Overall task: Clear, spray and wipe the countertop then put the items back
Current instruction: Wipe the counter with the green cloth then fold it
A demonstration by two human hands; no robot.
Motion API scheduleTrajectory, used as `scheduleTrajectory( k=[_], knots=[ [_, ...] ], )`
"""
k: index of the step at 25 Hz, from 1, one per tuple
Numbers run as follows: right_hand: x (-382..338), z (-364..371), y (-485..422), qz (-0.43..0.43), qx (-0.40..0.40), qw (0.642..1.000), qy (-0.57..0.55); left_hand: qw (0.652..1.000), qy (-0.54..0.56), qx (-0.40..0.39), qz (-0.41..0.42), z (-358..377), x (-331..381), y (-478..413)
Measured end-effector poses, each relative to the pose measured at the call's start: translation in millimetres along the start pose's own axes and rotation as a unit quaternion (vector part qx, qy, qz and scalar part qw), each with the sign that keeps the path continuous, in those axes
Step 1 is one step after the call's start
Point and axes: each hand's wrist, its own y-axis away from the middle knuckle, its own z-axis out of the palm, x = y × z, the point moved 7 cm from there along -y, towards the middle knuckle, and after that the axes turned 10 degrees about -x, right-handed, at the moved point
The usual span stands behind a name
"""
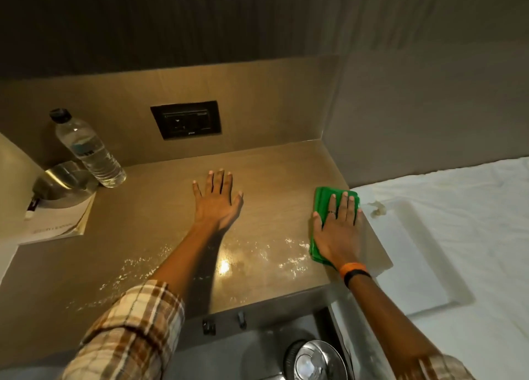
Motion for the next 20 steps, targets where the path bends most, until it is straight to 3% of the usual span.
scheduleTrajectory(
  k=[8, 12, 14, 16, 20],
  knots=[
    [-99, -21, -164, -0.117, -0.054, 0.99, 0.063, 0.999, -0.004, 0.04, 0.006, 13, -10, -20],
    [-109, -11, -133, -0.304, -0.049, 0.939, 0.155, 0.999, 0.001, 0.034, 0.009, 11, -8, -17],
    [-87, -8, -97, -0.367, -0.064, 0.916, 0.147, 0.999, 0.005, 0.031, 0.008, 8, -7, -14],
    [-54, -14, -70, -0.359, -0.058, 0.924, 0.117, 1.0, 0.008, 0.025, 0.007, 6, -6, -12],
    [-4, 7, 14, -0.206, -0.019, 0.974, 0.094, 1.0, 0.004, 0.02, 0.004, 8, -5, -12]
  ],
)
